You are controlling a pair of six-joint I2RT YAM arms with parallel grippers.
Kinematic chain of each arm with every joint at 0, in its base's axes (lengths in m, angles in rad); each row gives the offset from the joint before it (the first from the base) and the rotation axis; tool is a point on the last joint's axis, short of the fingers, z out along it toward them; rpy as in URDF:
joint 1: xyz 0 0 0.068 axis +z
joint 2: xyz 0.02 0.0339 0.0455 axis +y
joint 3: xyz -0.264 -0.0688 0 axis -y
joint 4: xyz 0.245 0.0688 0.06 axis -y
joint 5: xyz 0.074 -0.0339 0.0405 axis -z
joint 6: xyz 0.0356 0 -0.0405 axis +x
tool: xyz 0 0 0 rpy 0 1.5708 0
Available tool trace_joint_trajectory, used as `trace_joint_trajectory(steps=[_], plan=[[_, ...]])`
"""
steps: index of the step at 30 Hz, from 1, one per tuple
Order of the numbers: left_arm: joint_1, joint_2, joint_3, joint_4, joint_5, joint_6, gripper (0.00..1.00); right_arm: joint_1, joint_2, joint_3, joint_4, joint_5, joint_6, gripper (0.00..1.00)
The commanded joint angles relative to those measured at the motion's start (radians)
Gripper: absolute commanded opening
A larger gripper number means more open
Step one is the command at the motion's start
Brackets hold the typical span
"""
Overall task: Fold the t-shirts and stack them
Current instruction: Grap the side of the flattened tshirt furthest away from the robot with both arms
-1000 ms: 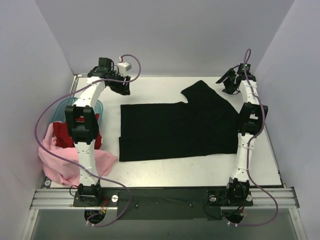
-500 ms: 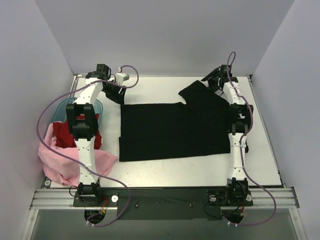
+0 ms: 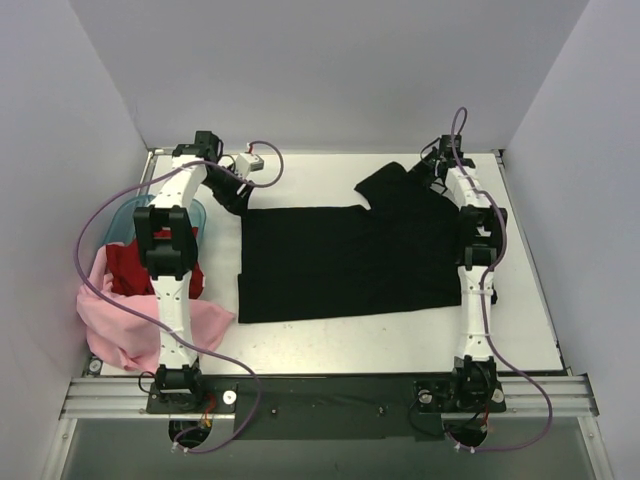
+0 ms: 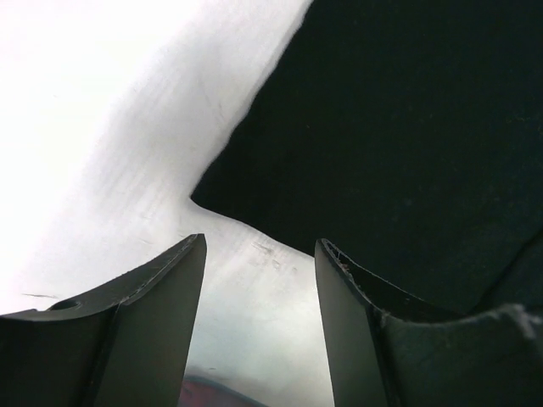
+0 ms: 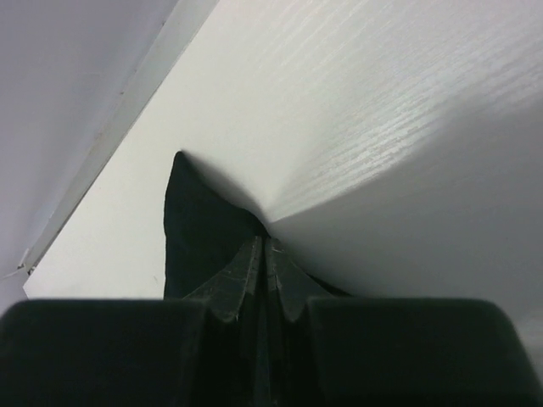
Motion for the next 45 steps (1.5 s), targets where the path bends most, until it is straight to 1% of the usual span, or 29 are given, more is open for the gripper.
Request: trace_joint_trajectory(steps=[1,4,9,14,17,19,21,24,25,26,27,28,29,30,33,35,38,41,42,45], plan=[[-0.002,0.043,0.106,-0.026,0.043,0.100,0.65,-0.005,-0.127,-0.066,-0.009,-0.033,-0.079,0.00],[-0.018,0.090,0.167,-0.065,0.005,0.134,0.67,-0.004,-0.194,-0.128,-0.005,-0.056,-0.119,0.00],[-0.030,0.133,0.183,0.009,-0.029,0.123,0.69,-0.005,-0.305,-0.236,0.017,-0.077,-0.184,0.00],[-0.039,0.162,0.224,-0.005,-0.009,0.142,0.69,-0.002,-0.346,-0.267,-0.008,-0.085,-0.228,0.00],[-0.051,0.177,0.230,-0.033,-0.006,0.177,0.67,-0.001,-0.369,-0.291,-0.009,-0.093,-0.234,0.00],[-0.055,0.185,0.241,-0.054,0.011,0.191,0.63,-0.001,-0.379,-0.300,-0.009,-0.100,-0.239,0.00],[-0.050,0.197,0.265,-0.097,0.030,0.211,0.53,-0.002,-0.383,-0.303,-0.012,-0.106,-0.240,0.00],[-0.051,0.215,0.293,-0.193,0.026,0.264,0.46,-0.001,-0.397,-0.310,-0.011,-0.113,-0.240,0.00],[-0.048,0.214,0.292,-0.207,0.028,0.272,0.39,0.001,-0.400,-0.313,-0.012,-0.116,-0.242,0.00],[-0.050,0.212,0.287,-0.226,0.025,0.290,0.36,0.001,-0.408,-0.313,-0.014,-0.116,-0.244,0.00],[-0.051,0.211,0.287,-0.235,0.031,0.295,0.25,0.002,-0.409,-0.314,-0.017,-0.117,-0.245,0.00],[-0.051,0.208,0.292,-0.253,0.036,0.303,0.18,0.001,-0.417,-0.316,-0.017,-0.120,-0.247,0.00],[-0.053,0.205,0.295,-0.263,0.052,0.310,0.04,0.001,-0.422,-0.320,-0.023,-0.123,-0.247,0.00],[-0.054,0.197,0.296,-0.281,0.062,0.317,0.00,0.001,-0.437,-0.325,-0.026,-0.126,-0.248,0.00],[-0.056,0.163,0.281,-0.281,0.088,0.303,0.00,-0.002,-0.477,-0.371,-0.052,-0.136,-0.273,0.00],[-0.056,0.124,0.249,-0.231,0.085,0.272,0.00,-0.005,-0.529,-0.430,-0.064,-0.133,-0.296,0.00],[-0.051,0.024,0.143,-0.145,0.074,0.228,0.00,-0.021,-0.628,-0.565,-0.075,-0.131,-0.323,0.00],[-0.051,-0.051,0.051,-0.091,0.059,0.237,0.00,-0.051,-0.728,-0.679,-0.081,-0.139,-0.345,0.00],[-0.050,-0.074,0.024,-0.091,0.057,0.251,0.00,-0.065,-0.744,-0.726,-0.083,-0.142,-0.346,0.00],[-0.056,-0.102,0.002,-0.128,0.034,0.268,0.00,-0.090,-0.832,-0.817,-0.104,-0.159,-0.368,0.00]])
